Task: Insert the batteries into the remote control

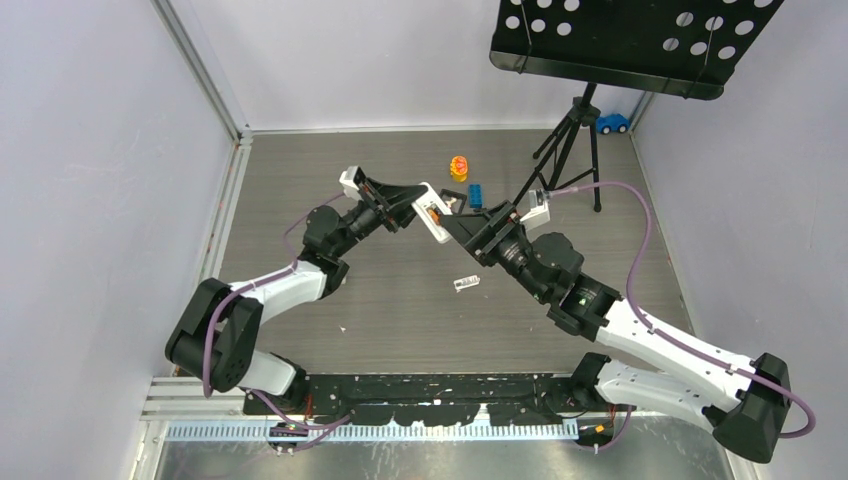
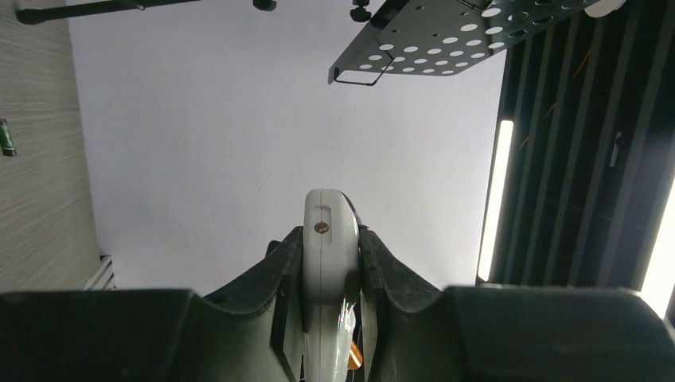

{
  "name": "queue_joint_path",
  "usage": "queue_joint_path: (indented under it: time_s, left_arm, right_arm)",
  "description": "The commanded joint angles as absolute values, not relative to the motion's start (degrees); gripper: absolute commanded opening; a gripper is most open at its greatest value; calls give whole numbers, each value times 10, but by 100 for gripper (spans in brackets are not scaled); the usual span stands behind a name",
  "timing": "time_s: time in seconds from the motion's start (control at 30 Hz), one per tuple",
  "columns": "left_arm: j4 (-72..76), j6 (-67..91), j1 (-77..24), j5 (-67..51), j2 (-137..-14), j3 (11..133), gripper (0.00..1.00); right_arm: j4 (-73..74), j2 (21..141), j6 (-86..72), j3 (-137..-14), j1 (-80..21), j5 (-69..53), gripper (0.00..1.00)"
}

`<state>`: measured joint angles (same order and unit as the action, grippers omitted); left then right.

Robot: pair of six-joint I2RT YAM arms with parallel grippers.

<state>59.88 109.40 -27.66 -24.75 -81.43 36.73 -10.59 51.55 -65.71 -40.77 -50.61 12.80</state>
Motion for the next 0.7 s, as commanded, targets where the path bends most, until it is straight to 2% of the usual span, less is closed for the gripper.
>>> queue_joint_path:
  time_s: [0.0,0.67]
  left_arm:
    - [651,1104,-279,-242,-815,369,0]
    - [676,1095,-279,-255,-818,376,0]
  right_arm:
    - [-162,518,-678,-408,-506,137,72]
    - [-66,568,-696,-445,-497,149,47]
